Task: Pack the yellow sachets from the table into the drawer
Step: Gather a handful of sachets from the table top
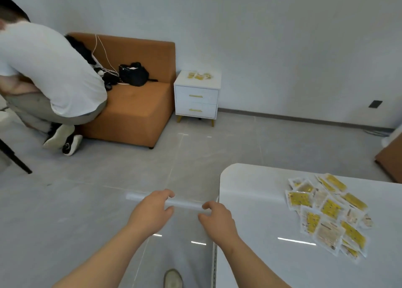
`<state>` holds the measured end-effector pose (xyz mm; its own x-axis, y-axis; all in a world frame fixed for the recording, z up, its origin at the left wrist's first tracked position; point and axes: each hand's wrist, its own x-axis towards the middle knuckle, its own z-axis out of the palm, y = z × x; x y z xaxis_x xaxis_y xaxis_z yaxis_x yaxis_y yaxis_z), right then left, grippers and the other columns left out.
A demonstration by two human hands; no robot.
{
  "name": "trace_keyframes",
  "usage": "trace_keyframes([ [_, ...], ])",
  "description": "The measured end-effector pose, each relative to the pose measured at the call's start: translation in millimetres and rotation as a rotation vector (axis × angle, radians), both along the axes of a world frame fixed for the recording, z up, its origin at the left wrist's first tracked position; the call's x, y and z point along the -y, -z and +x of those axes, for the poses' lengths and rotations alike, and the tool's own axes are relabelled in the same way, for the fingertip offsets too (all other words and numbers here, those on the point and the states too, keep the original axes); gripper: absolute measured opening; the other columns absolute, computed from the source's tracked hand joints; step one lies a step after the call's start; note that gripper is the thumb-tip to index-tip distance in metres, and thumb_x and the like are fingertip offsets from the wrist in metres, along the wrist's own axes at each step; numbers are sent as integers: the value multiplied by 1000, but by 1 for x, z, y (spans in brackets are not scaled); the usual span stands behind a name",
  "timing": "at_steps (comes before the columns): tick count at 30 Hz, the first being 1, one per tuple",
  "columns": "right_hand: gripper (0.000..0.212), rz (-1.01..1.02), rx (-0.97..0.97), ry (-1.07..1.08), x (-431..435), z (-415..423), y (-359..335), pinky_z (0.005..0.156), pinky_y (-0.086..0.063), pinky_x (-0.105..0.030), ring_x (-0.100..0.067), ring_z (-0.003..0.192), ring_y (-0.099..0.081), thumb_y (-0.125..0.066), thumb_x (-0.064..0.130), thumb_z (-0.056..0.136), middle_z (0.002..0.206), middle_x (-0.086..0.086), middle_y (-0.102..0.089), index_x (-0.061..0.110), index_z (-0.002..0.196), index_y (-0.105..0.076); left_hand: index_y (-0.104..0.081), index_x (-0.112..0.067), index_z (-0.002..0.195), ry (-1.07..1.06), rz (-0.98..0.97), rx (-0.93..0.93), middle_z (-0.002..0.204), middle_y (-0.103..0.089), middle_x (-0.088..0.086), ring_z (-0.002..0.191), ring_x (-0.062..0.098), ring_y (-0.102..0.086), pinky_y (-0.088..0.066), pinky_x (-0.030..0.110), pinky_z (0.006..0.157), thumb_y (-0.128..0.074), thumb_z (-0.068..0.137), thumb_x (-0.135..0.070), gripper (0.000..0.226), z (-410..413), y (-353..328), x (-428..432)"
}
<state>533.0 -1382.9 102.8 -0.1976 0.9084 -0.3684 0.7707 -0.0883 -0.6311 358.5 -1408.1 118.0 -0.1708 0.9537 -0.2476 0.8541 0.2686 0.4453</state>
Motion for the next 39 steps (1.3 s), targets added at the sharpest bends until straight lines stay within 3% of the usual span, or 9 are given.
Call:
trace_keyframes([
  [5, 36, 2, -68, 33, -124, -67, 4, 96, -40, -29, -18, 118, -50, -48, 31, 91, 133, 1, -50, 21, 126, -51, -46, -26, 131, -3, -14, -11, 131, -51, -2, 117, 15, -50, -42, 26, 93, -50, 93, -30, 38, -60, 1, -124],
  [13, 36, 17, -49, 102, -311, -132, -21, 99, -41, -32, -20, 119, -50, -48, 28, 92, 132, -2, -52, 18, 126, -52, -45, -25, 132, 22, -41, 25, 134, -49, 0, 118, 17, -50, -42, 27, 94, -49, 94, -29, 39, -125, -16, -316],
  [26, 36, -36, -27, 205, -625, -244, 0, 97, -42, -29, -19, 119, -51, -49, 27, 91, 132, -3, -52, 16, 126, -52, -44, -23, 133, 132, -35, 116, 137, -47, -1, 124, 15, -46, -38, 25, 98, -47, 95, -27, 39, -230, -1, -653],
  [34, 35, -92, -60, 257, -802, -272, 10, 96, -41, -28, -17, 120, -50, -49, 27, 92, 132, -1, -51, 17, 125, -51, -46, -22, 130, 185, -97, 59, 134, -49, -1, 121, 15, -48, -39, 25, 96, -47, 93, -26, 38, -262, 9, -841],
  [39, 36, -66, -45, 206, -941, -267, 22, 94, -40, -27, -19, 117, -52, -50, 25, 90, 130, -2, -53, 15, 125, -52, -49, -23, 127, 113, -63, 86, 129, -52, -1, 116, 14, -51, -42, 26, 93, -50, 92, -28, 35, -261, 23, -969],
])
